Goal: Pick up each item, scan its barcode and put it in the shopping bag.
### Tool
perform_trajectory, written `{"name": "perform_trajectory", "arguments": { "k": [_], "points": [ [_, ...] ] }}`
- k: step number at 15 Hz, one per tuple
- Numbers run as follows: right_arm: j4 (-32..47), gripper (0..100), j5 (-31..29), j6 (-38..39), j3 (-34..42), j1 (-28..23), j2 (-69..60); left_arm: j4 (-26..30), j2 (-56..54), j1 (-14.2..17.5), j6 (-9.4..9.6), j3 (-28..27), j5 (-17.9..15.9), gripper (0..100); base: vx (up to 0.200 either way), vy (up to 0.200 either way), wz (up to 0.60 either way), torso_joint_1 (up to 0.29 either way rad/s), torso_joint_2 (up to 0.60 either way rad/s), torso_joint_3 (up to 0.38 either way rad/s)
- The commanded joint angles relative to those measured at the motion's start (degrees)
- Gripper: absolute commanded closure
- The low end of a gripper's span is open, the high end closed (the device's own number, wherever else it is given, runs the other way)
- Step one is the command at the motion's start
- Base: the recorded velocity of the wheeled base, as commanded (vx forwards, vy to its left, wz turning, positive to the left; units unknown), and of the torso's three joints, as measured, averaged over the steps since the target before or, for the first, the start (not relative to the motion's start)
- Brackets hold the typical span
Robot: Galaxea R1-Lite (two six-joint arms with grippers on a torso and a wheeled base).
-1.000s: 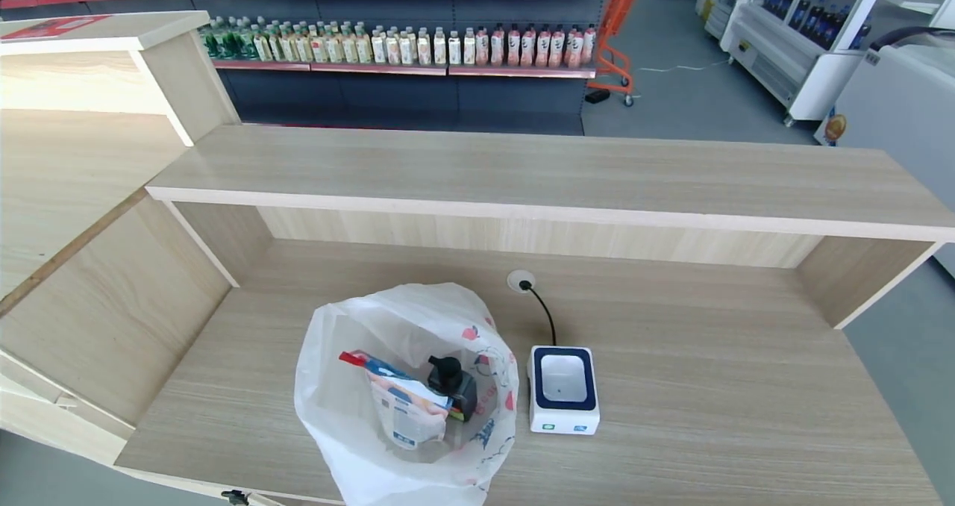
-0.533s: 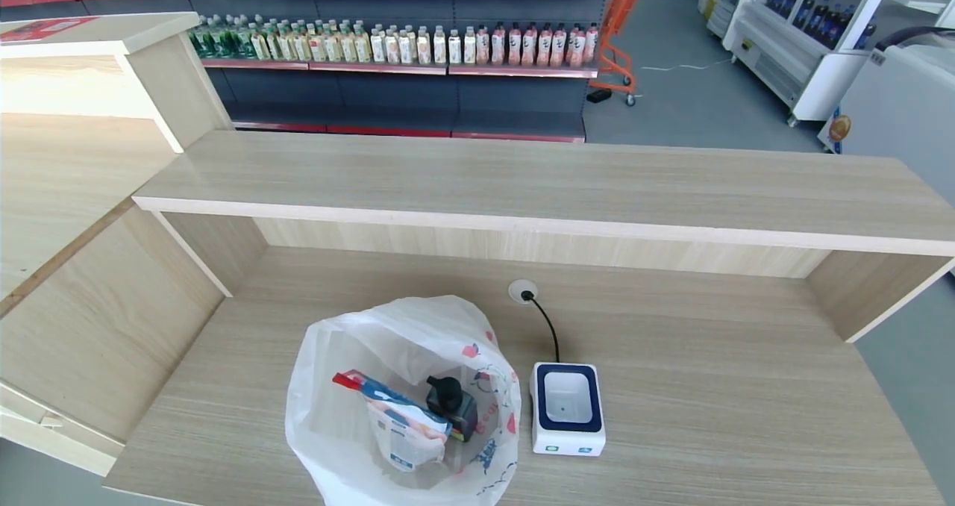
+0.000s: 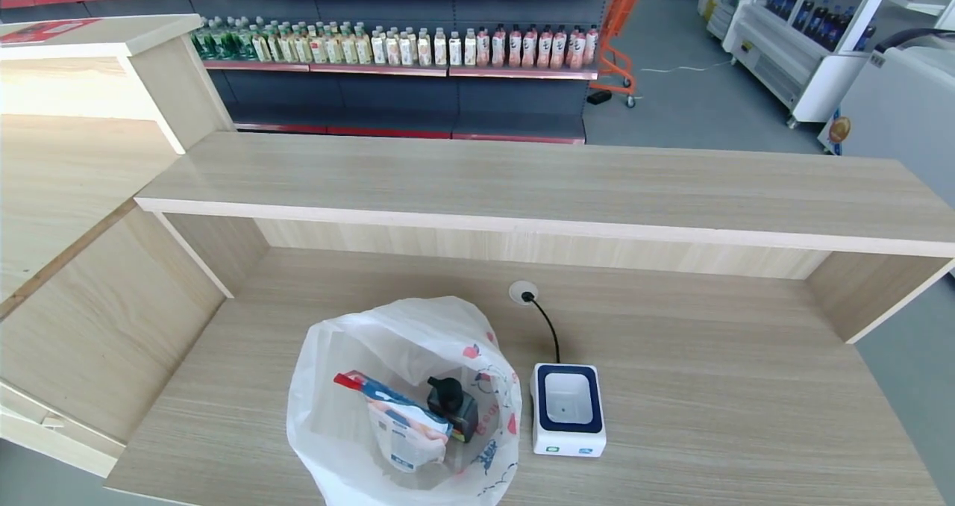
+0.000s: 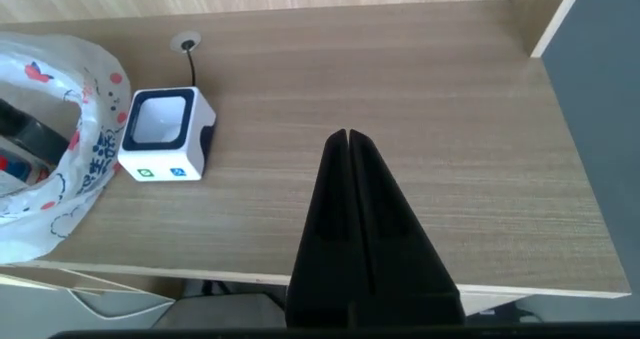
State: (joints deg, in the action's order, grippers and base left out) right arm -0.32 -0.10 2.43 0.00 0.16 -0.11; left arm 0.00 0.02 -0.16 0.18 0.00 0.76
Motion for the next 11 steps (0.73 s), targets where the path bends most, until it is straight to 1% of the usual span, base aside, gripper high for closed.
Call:
{"name": "perform_trajectory", "arguments": {
  "k": [1, 11],
  "points": [
    [-0.03, 100, 0.01, 0.04, 0.00, 0.02, 0.11, 0.00, -0.02, -0.02, -0.01, 0.00, 0.04, 0, 0.000, 0.000, 0.00, 0.000, 0.00, 0.000],
    [-0.03, 100, 0.01, -0.32, 0.00, 0.02, 0.11, 0.00, -0.02, -0.02, -0.01, 0.00, 0.04, 0, 0.000, 0.000, 0.00, 0.000, 0.00, 0.000]
  ]
}}
